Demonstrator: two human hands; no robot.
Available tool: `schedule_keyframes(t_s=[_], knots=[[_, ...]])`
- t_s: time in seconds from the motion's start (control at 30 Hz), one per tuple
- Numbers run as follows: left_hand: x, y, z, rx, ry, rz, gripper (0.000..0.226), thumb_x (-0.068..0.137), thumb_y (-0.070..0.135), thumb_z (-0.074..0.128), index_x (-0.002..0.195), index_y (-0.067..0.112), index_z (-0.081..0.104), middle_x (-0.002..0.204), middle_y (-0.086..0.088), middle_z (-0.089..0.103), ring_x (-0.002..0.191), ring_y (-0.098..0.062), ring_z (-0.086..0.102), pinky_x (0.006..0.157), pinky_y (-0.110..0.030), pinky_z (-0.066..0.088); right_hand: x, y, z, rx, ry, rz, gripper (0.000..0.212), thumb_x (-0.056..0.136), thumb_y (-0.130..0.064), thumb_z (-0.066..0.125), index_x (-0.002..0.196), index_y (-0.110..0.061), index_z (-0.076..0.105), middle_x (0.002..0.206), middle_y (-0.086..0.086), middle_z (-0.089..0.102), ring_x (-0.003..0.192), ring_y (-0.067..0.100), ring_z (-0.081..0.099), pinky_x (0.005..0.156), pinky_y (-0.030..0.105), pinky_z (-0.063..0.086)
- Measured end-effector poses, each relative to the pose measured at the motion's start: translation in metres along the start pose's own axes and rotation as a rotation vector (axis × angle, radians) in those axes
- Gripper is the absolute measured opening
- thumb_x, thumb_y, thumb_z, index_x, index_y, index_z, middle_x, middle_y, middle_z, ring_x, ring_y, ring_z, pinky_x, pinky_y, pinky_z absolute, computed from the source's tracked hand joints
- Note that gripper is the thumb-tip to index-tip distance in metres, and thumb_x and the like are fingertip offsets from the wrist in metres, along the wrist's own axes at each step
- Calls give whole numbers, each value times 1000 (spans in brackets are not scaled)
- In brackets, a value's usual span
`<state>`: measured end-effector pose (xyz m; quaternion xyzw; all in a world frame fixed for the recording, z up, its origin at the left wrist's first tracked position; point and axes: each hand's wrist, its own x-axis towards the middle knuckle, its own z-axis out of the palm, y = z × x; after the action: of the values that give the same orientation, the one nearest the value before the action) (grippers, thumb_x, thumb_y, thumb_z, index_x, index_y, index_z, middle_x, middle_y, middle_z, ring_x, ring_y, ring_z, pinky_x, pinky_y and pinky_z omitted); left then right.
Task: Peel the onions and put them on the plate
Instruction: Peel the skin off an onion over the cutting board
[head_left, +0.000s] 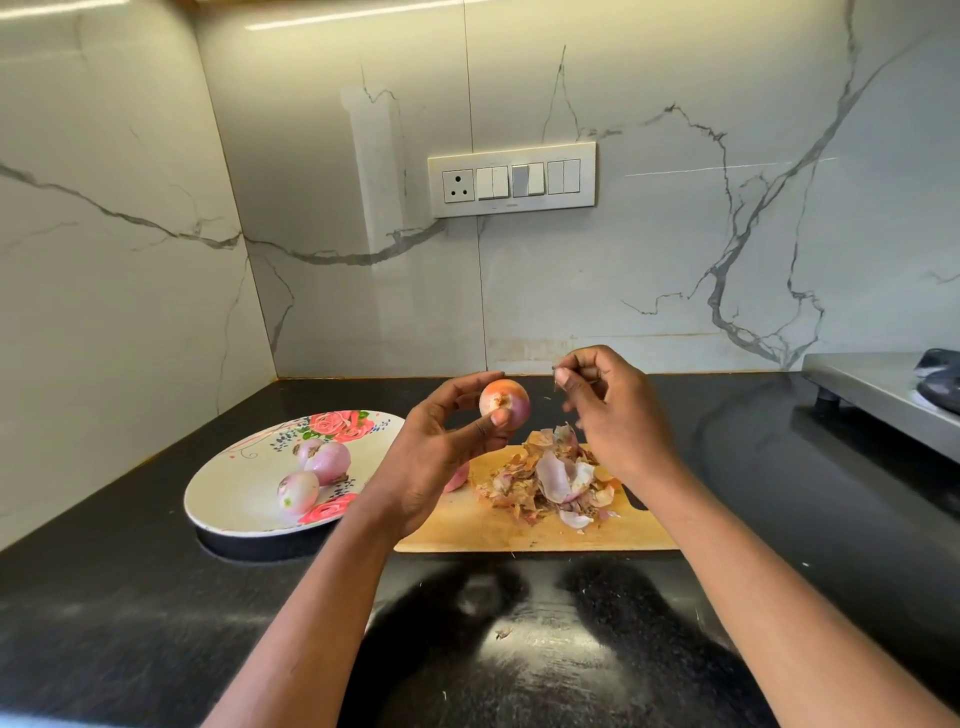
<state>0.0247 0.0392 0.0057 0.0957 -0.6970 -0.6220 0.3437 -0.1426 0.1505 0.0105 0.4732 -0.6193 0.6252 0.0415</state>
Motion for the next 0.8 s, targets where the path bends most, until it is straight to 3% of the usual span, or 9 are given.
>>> schedule_keyframes(t_s=[0.13, 0.23, 0.4, 0.6, 0.8], knots=[[3, -6, -3, 28, 85, 2, 53, 74, 25, 80, 122, 14, 62, 122, -8, 66, 119, -29, 65, 98, -41, 56, 0, -6, 1, 194, -177, 86, 21, 99, -14, 63, 114, -27, 67, 105, -4, 74, 91, 12, 72, 69, 23, 58], [3, -7, -6, 57, 98, 24, 53, 73, 32, 84, 119, 14, 66, 119, -6, 71, 120, -27, 64, 104, -49, 51, -3, -11, 5, 268, -299, 80, 22, 97, -13, 65, 113, -26, 71, 108, -1, 75, 95, 12, 73, 70, 22, 58], [4, -4, -4, 40, 79, 26, 43, 83, 25, 72, 125, 17, 67, 121, -3, 73, 120, -21, 66, 106, -41, 49, -2, -6, 7, 299, -267, 74, 20, 94, -11, 69, 111, -20, 73, 106, 4, 76, 99, 18, 74, 81, 31, 61], [2, -2, -2, 69, 88, 30, 43, 89, 22, 69, 131, 18, 66, 125, 2, 72, 121, -14, 65, 104, -34, 49, -2, -6, 10, 312, -267, 70, 24, 96, -7, 65, 115, -21, 71, 113, 5, 75, 107, 17, 72, 89, 32, 60], [0, -1, 2, 16, 157, 34, 44, 83, 26, 73, 125, 16, 66, 118, -4, 74, 103, -27, 74, 92, -40, 60, -5, -8, 8, 268, -291, 58, 29, 91, -14, 74, 116, -27, 72, 114, -6, 75, 105, 13, 72, 95, 40, 58]])
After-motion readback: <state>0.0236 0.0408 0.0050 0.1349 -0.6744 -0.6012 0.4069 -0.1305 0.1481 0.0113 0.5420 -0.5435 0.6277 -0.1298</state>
